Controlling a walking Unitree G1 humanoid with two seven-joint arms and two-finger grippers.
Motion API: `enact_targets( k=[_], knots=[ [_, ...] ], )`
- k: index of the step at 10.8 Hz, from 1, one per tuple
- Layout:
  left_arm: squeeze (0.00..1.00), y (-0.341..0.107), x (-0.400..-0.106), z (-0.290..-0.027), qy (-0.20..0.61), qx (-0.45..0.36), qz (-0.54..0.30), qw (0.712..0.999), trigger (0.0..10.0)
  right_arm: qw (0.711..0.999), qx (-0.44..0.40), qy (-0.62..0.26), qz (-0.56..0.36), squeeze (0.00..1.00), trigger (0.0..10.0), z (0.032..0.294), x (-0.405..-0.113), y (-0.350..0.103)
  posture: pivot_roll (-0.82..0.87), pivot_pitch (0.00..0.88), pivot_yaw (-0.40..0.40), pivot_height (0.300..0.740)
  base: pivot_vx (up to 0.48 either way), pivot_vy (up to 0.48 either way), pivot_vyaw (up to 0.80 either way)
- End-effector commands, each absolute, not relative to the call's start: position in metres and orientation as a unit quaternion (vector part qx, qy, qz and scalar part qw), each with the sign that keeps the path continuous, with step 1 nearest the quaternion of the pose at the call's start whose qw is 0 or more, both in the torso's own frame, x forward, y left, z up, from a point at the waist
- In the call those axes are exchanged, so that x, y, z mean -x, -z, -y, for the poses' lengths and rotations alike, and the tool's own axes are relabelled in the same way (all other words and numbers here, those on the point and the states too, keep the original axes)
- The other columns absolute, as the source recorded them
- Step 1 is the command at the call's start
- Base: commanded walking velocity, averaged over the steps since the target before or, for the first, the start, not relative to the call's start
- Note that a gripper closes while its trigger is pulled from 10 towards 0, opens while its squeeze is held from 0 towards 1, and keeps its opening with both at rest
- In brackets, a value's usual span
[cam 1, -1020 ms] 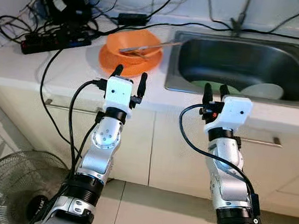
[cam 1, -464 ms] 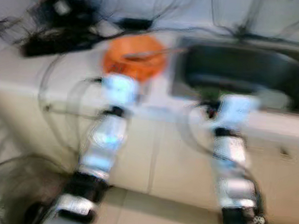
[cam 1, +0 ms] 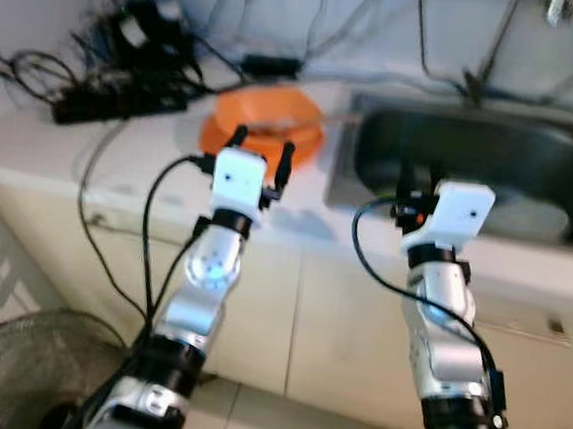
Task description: Kitchen organization
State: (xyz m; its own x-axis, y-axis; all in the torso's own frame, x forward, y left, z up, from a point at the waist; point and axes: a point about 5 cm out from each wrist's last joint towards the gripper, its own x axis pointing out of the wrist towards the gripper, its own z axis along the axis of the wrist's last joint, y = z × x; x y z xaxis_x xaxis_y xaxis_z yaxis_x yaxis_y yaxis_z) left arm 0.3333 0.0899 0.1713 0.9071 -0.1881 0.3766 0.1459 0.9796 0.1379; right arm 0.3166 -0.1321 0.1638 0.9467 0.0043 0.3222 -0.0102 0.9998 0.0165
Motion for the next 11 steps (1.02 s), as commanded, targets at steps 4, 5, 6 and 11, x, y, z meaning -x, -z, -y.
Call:
enact_targets(
  k=[4, 5, 6, 11],
  knots=[
    [0.00, -0.173, -0.335, -0.098, 0.074, -0.053, 0.198, 0.976, 10.0, 0.986, -0.014, -0.020, 0.166, 0.00, 10.0, 0.121, -0.318, -0.167, 0.03, 0.000, 0.053, 0.740, 0.337, 0.000, -0.31],
    [0.00, -0.172, -0.335, -0.098, 0.074, -0.053, 0.198, 0.976, 10.0, 0.986, -0.017, -0.020, 0.166, 0.00, 10.0, 0.121, -0.318, -0.167, 0.03, 0.000, 0.053, 0.740, 0.334, 0.000, 0.00],
    [0.00, -0.172, -0.335, -0.098, 0.074, -0.053, 0.198, 0.976, 10.0, 0.986, -0.018, -0.019, 0.165, 0.00, 10.0, 0.121, -0.318, -0.167, 0.03, 0.000, 0.049, 0.740, 0.337, 0.000, 0.00],
    [0.00, -0.180, -0.324, -0.093, 0.110, -0.070, 0.234, 0.964, 10.0, 0.985, -0.019, -0.014, 0.172, 0.00, 10.0, 0.122, -0.319, -0.170, 0.03, 0.000, 0.044, 0.740, 0.000, 0.000, 0.00]
  ],
)
